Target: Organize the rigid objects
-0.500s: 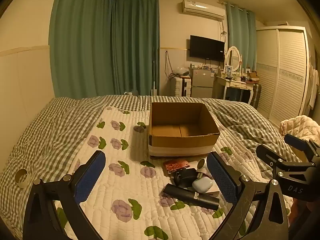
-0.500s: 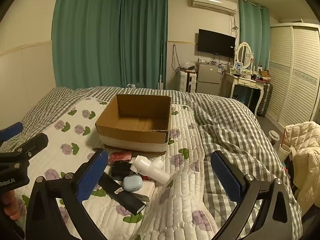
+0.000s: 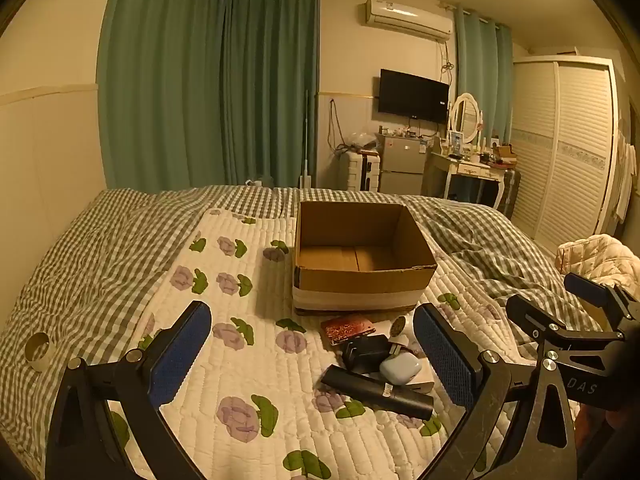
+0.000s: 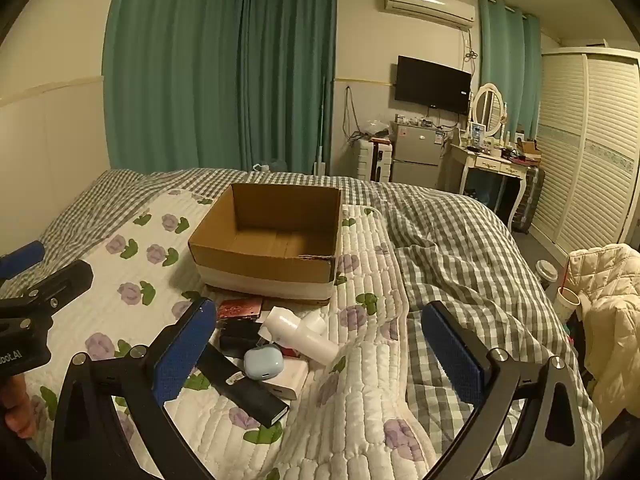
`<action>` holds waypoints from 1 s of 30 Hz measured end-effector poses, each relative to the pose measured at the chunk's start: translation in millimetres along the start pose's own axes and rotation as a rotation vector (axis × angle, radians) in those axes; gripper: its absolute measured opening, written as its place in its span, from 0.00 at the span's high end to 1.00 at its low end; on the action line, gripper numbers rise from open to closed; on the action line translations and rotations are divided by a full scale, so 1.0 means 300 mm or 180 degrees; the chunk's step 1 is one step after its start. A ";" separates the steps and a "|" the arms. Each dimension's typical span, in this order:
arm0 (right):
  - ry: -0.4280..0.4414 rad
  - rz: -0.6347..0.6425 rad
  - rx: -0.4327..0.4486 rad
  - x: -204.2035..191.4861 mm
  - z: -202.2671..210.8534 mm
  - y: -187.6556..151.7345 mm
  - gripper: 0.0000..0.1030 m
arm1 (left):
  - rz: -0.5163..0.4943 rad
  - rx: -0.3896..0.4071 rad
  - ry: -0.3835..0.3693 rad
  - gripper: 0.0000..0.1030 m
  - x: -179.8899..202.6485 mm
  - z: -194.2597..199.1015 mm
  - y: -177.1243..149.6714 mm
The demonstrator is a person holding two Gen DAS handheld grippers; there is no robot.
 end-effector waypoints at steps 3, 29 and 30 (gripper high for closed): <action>0.0020 0.0010 -0.0012 0.003 -0.005 -0.001 0.00 | -0.0012 -0.0024 -0.0011 0.00 -0.003 -0.006 -0.002; 0.0087 -0.0004 -0.0068 0.008 -0.007 0.001 0.00 | -0.0076 -0.0048 0.0078 0.00 -0.003 -0.027 -0.004; 0.0088 -0.0006 -0.0071 0.007 -0.008 0.001 0.00 | -0.0078 -0.0050 0.0080 0.00 -0.003 -0.027 -0.004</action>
Point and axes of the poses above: each gripper's, at about its wrist camera, not at the fingertips, and z roughly against the way its jaws point, x to its right, y to its top, the point moved 1 cm from there along -z, roughly the way its jaws point, and after that the axes turned 3 degrees about z, right-handed, at the moved point
